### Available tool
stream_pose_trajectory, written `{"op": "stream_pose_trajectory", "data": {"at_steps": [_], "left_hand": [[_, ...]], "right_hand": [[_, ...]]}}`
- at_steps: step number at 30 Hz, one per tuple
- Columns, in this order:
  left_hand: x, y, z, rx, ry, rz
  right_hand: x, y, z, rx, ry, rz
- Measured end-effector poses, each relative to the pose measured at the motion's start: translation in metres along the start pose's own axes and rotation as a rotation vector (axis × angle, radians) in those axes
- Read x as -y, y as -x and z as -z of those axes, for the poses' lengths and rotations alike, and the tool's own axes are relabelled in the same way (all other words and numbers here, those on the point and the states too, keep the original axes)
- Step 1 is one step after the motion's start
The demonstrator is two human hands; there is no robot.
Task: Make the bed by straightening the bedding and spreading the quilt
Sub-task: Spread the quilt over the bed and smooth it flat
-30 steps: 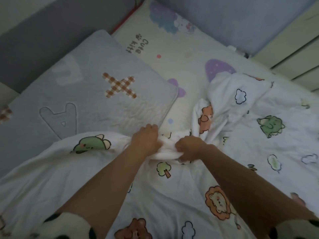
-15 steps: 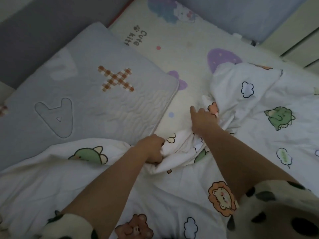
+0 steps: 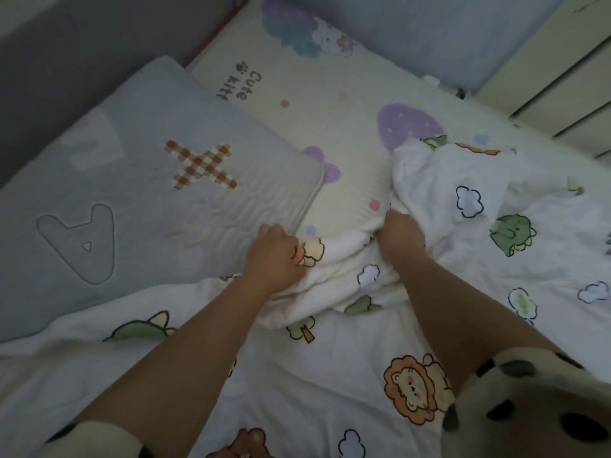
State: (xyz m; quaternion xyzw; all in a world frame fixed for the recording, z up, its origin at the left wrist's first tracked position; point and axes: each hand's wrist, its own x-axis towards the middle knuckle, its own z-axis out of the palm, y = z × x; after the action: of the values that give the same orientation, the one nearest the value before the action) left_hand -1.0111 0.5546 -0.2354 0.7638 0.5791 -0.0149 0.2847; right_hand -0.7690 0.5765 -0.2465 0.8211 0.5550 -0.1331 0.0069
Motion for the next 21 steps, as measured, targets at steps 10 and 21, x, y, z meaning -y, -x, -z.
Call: {"op": "stream_pose_trajectory", "data": {"at_steps": [10,21], "left_hand": [[-0.005,-0.072,0.145,-0.658,0.219,0.254],[0.073,-0.095,0.083,-0.051,-0.326,0.128]], "right_hand": [[0.121,-0.085,0.108,-0.255,-0.691,0.133],[0.156,-0.075,0.019,0.265,-0.046,0.397]]}}
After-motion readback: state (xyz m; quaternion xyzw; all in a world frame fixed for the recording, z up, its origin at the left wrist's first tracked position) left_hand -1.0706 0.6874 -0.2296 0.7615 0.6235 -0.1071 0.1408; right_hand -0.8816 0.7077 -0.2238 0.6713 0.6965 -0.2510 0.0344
